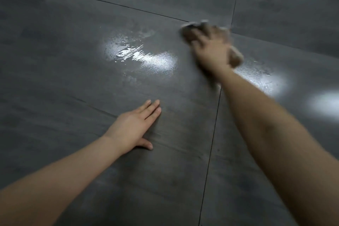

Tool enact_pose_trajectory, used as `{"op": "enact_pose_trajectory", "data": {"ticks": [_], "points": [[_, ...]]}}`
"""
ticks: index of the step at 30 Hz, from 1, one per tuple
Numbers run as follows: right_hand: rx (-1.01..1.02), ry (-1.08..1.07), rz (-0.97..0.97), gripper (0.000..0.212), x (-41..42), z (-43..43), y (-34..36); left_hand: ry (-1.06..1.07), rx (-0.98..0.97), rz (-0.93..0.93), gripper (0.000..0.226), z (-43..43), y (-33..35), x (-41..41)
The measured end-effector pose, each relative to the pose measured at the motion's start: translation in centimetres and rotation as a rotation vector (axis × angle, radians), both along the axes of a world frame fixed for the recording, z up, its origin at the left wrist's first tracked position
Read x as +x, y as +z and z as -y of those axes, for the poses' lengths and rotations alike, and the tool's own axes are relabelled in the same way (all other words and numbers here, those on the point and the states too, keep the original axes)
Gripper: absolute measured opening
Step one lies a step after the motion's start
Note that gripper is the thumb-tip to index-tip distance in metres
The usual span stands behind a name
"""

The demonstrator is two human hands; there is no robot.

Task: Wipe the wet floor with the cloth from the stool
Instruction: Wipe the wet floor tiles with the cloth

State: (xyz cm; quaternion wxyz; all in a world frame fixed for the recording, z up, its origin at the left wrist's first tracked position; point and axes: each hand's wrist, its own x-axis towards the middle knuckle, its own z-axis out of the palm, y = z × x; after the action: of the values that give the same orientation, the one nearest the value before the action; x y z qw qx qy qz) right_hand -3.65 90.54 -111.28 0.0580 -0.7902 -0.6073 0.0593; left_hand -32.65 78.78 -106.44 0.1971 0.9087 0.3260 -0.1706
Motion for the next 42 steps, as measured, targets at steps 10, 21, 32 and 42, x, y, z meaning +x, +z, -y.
{"op": "enact_pose_trajectory", "data": {"ticks": [10, 21, 32, 42], "points": [[-0.037, 0.077, -0.013, 0.049, -6.9, 5.1, 0.3, 0.025, 0.036, -0.066, 0.107, 0.5, 0.7, 0.6], [-0.092, -0.393, -0.019, 0.057, -1.0, 23.6, 1.0, 0.368, 0.098, -0.042, 0.044, 4.9, 3.6, 0.0], [0.053, 0.187, 0.024, 0.048, 3.2, 34.3, 0.3, 0.356, 0.183, 0.051, 0.033, 7.0, 5.5, -0.3], [-0.017, 0.062, -0.059, 0.052, -12.6, 19.4, 0.8, 0.429, 0.272, -0.079, 0.025, 8.2, 6.0, -3.1]]}}
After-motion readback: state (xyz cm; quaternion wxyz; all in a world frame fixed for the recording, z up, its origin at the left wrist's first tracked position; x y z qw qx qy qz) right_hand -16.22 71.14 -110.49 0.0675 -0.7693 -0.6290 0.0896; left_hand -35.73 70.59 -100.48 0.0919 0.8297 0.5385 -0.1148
